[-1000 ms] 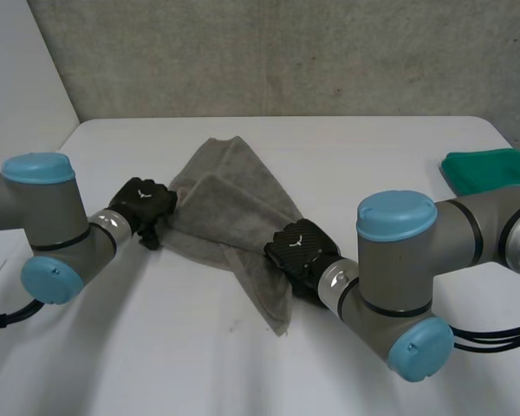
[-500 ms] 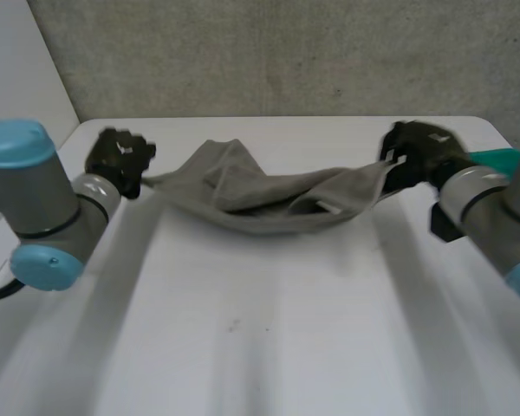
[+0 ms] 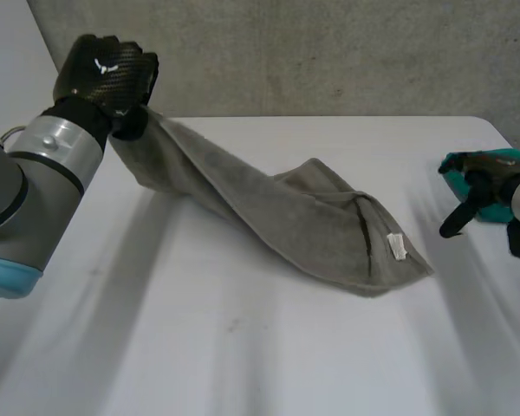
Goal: Fold the laundry.
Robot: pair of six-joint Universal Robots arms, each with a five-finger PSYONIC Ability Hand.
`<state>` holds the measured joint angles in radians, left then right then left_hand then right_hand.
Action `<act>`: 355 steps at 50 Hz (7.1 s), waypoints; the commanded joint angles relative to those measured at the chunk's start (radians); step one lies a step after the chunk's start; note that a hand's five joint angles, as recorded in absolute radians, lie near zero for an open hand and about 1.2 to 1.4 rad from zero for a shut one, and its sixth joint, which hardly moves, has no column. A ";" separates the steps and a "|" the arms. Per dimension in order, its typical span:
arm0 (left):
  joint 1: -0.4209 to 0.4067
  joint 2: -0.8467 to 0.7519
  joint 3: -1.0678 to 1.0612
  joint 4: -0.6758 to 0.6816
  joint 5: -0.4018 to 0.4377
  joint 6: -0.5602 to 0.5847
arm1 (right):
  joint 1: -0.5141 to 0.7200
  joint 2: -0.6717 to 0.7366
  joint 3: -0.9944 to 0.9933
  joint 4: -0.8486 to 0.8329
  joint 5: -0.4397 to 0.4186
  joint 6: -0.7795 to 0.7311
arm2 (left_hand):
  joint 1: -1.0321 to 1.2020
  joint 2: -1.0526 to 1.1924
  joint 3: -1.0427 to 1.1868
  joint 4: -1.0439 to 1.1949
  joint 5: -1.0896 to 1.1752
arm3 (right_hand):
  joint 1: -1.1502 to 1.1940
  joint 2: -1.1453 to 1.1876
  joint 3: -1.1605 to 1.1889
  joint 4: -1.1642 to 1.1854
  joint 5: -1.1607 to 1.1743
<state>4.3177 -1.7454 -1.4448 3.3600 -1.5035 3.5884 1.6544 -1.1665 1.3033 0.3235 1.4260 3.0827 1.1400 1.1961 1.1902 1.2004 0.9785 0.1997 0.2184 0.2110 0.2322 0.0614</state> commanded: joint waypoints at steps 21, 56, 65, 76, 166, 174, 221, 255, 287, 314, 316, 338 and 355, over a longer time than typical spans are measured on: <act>-0.136 0.119 0.087 -0.001 -0.032 -0.007 | 0.214 -0.185 0.505 -0.365 -0.078 0.234 | 0.256 0.200 0.206 0.196 0.243 | 0.093 0.074 0.082 0.061 0.057; -0.139 0.227 0.104 -0.001 -0.118 -0.003 | 0.162 -0.205 0.403 -0.601 -0.145 -0.105 | 0.256 0.200 0.206 0.196 0.243 | 1.197 1.178 1.185 1.164 1.160; 0.007 0.210 0.034 -0.060 -0.098 0.001 | 0.133 -0.390 0.104 -0.057 -0.199 -0.507 | 0.256 0.200 0.206 0.196 0.243 | 1.197 1.178 1.185 1.164 1.160; 0.042 -0.035 0.012 -0.281 -0.055 0.035 | 0.151 -0.233 -0.117 0.356 -0.190 -0.639 | 0.256 0.200 0.206 0.196 0.243 | 1.197 1.178 1.185 1.164 1.160; 0.125 0.001 -0.375 0.230 -0.050 -0.008 | -0.062 -0.210 0.588 -0.343 -0.289 0.044 | 0.256 0.200 0.206 0.196 0.243 | 0.140 0.122 0.129 0.108 0.104; 0.123 0.014 -0.375 0.228 -0.050 -0.020 | -0.041 -0.070 0.571 -0.446 -0.266 0.083 | 0.256 0.200 0.206 0.196 0.243 | 0.167 0.148 0.156 0.135 0.131; 0.128 0.021 -0.373 0.217 -0.049 -0.020 | 0.212 0.229 0.245 -0.564 0.022 0.186 | 0.256 0.200 0.206 0.196 0.243 | 1.197 1.178 1.185 1.164 1.160; 0.172 0.076 -0.419 -0.302 -0.030 0.360 | 0.062 -0.107 0.212 0.249 0.011 -0.924 | 0.256 0.200 0.206 0.196 0.243 | 1.197 1.178 1.185 1.164 1.160; 0.034 -0.687 0.244 0.306 -0.026 0.356 | 0.133 0.286 -0.105 -0.139 0.268 -0.863 | 0.256 0.200 0.206 0.196 0.243 | 1.197 1.178 1.185 1.164 1.160; -0.009 -0.559 0.101 0.509 -0.032 0.348 | 0.042 0.081 -0.147 -0.244 0.254 -0.661 | -0.965 -1.022 -1.016 -1.026 -0.979 | -0.025 -0.044 -0.036 -0.058 -0.061; -0.004 -0.508 0.066 0.501 -0.032 0.343 | 0.033 0.042 -0.116 -0.232 0.231 -0.648 | -0.965 -1.022 -1.016 -1.026 -0.979 | -0.025 -0.044 -0.036 -0.058 -0.061; 0.005 -0.203 -0.227 0.271 -0.027 -0.128 | -0.239 -0.206 0.668 -0.386 -0.236 -0.591 | -0.944 -1.000 -0.994 -1.004 -0.957 | 0.223 0.204 0.211 0.190 0.186; 0.005 -0.209 -0.233 0.269 -0.029 -0.128 | -0.265 -0.048 0.679 -0.589 -0.220 -0.604 | -0.944 -1.000 -0.994 -1.004 -0.957 | 1.197 1.178 1.185 1.164 1.160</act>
<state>4.3231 -1.9546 -1.6753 3.6290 -1.5319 3.4593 1.3987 -1.2396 2.0044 -0.2507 1.1906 2.4816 0.1870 0.2021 0.2104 0.2009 0.0446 0.8300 1.0041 0.9986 0.9856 0.7843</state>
